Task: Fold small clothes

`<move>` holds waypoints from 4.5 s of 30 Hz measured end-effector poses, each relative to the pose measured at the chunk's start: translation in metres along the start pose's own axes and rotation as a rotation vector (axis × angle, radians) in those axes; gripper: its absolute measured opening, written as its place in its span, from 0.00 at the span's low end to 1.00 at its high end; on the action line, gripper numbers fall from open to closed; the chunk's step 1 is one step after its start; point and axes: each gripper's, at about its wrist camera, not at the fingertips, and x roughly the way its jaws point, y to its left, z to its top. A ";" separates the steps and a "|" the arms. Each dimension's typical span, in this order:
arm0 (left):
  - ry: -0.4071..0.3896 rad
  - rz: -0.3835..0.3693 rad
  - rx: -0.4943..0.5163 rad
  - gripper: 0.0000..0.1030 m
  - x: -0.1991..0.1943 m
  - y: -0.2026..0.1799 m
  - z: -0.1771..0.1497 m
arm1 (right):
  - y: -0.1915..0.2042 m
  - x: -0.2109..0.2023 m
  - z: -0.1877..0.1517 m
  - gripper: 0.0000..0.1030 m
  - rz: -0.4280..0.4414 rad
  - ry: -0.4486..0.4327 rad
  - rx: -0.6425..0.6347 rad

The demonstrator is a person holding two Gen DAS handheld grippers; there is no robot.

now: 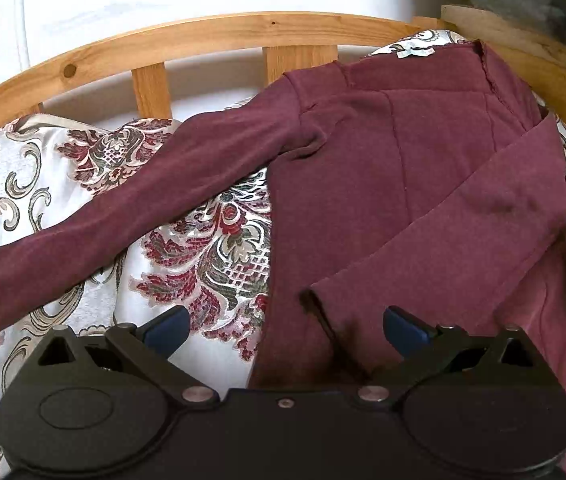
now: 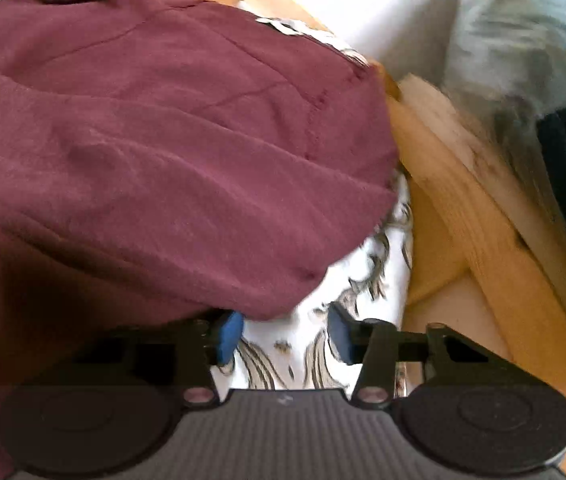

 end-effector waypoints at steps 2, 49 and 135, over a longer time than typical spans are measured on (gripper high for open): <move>-0.001 0.003 0.008 0.99 0.000 -0.003 0.000 | 0.001 -0.001 0.001 0.11 0.014 -0.012 -0.003; 0.012 0.436 -0.372 0.83 -0.018 0.253 0.007 | 0.031 -0.134 -0.018 0.98 0.561 -0.149 0.963; -0.039 -0.383 0.163 0.99 -0.065 -0.051 -0.040 | -0.029 -0.113 -0.068 1.00 0.301 -0.058 0.854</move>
